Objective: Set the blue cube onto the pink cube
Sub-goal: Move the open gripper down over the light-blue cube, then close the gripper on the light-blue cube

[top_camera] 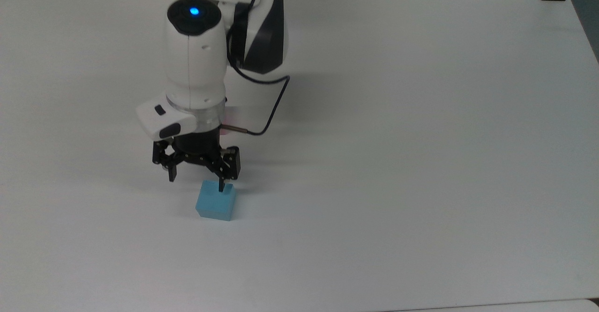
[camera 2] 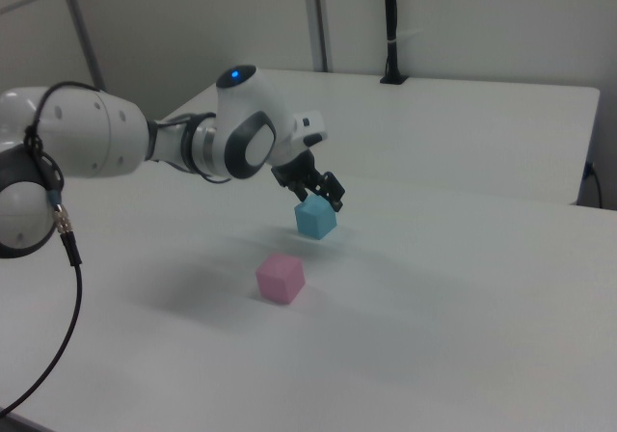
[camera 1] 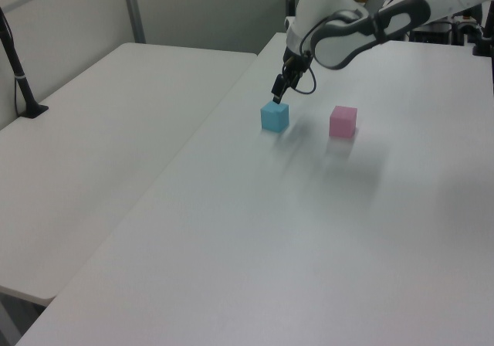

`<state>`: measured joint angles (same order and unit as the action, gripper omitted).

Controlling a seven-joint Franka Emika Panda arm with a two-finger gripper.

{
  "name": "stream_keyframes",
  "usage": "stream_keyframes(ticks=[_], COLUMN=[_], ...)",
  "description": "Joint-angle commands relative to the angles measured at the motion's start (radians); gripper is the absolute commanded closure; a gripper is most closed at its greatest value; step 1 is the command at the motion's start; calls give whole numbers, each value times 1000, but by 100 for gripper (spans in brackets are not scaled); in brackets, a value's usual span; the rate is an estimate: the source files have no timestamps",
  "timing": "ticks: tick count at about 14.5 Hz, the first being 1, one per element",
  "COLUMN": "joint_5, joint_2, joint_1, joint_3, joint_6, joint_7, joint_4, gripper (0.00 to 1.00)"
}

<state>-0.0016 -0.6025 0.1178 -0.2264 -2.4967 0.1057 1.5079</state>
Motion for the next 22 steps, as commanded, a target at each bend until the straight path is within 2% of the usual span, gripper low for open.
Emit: stream_keyframes(ticks=[1, 13, 19, 22], joint_5=[25, 44, 45, 40], joint_2=[-48, -29, -62, -77], joint_1=[16, 19, 48, 48], joint_3=[-7, -10, 4, 2], joint_6=[-59, -59, -64, -114], joint_7=[34, 77, 81, 80], joint_4=[-21, -25, -25, -23], gripper=[0, 0, 0, 0])
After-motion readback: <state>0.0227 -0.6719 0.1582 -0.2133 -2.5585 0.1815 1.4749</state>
